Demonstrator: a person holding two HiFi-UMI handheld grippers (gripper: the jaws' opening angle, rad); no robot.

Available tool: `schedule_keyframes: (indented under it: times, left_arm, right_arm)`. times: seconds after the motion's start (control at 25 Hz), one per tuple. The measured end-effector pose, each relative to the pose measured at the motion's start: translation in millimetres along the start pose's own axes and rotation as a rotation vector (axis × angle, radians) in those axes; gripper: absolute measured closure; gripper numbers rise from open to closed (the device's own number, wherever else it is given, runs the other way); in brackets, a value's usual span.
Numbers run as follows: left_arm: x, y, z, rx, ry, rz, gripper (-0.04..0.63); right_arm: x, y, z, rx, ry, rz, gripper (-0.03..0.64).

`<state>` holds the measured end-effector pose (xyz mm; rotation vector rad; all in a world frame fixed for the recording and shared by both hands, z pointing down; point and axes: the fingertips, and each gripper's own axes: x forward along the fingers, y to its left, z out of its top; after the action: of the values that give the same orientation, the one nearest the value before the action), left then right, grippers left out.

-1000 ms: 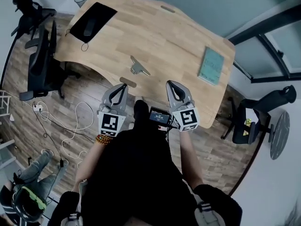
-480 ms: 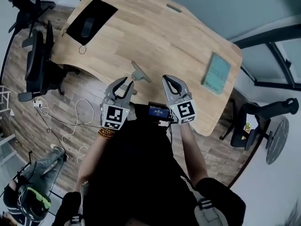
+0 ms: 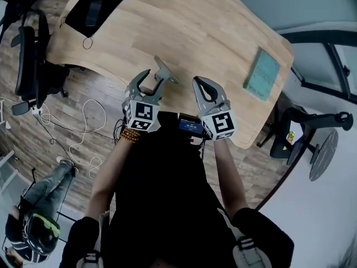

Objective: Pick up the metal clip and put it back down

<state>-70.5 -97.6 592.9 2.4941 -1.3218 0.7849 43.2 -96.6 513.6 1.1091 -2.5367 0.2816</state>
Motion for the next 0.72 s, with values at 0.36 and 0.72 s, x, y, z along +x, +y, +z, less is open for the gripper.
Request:
schedule_keyframes:
  times: [0.36,0.72]
  left_arm:
    - [46.1,-3.6,-66.4,-0.03,0.077,-0.001,0.34]
    - [78.5,-32.8,-104.5,-0.007,0.166,-0.097,0.298]
  right_arm:
    - [14.8,12.0,1.0,-0.009,0.02,0.029,0.594]
    - [8.3,1.7,-2.9,-0.017,0.042,0.019,0.594]
